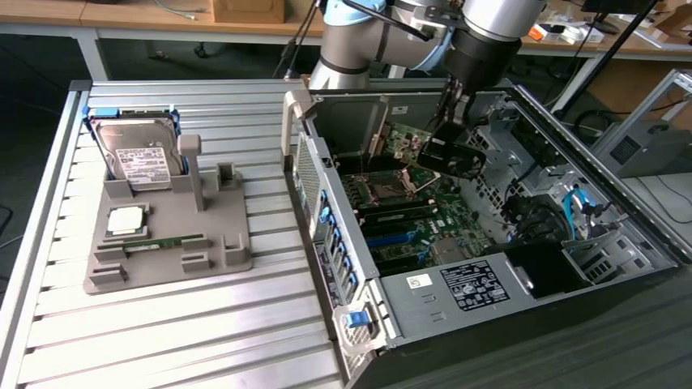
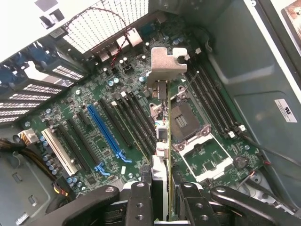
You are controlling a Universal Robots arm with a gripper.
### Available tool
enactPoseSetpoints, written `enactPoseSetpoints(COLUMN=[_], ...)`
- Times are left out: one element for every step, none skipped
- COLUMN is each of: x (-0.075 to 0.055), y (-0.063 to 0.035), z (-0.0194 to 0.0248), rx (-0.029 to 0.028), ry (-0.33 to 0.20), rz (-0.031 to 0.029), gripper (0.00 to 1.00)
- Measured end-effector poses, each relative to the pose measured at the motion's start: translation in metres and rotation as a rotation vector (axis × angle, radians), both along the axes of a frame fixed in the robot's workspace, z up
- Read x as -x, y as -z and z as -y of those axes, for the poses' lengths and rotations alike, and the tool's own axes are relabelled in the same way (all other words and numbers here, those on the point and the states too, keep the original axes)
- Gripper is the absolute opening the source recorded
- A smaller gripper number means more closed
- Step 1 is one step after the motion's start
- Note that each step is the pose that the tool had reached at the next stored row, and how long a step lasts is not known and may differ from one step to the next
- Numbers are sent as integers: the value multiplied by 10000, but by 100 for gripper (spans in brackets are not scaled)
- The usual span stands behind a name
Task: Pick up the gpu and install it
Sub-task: 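Insert the gpu into the slot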
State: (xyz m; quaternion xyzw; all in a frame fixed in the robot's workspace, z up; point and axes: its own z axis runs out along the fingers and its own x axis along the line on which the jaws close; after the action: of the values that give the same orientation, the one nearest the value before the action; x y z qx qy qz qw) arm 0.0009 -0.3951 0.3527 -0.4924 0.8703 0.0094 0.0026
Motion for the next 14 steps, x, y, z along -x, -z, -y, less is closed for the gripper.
enactPoseSetpoints(x=[0, 0, 0, 0, 0, 0, 0, 0, 0, 0, 0, 0, 0, 0], y=[0, 0, 0, 0, 0, 0, 0, 0, 0, 0, 0, 0, 0, 0], z=[0, 0, 0, 0, 0, 0, 0, 0, 0, 0, 0, 0, 0, 0], rx=[0, -1, -1, -1, 0, 0, 0, 0, 0, 0, -1, 0, 0, 0], ry=[-38, -77, -132, -166, -209, -254, -298, -336, -376, -415, -461, -501, -540, -579], rz=[0, 0, 0, 0, 0, 0, 0, 0, 0, 0, 0, 0, 0, 0], gripper=[27, 27, 27, 27, 27, 27, 27, 27, 27, 27, 27, 27, 27, 27])
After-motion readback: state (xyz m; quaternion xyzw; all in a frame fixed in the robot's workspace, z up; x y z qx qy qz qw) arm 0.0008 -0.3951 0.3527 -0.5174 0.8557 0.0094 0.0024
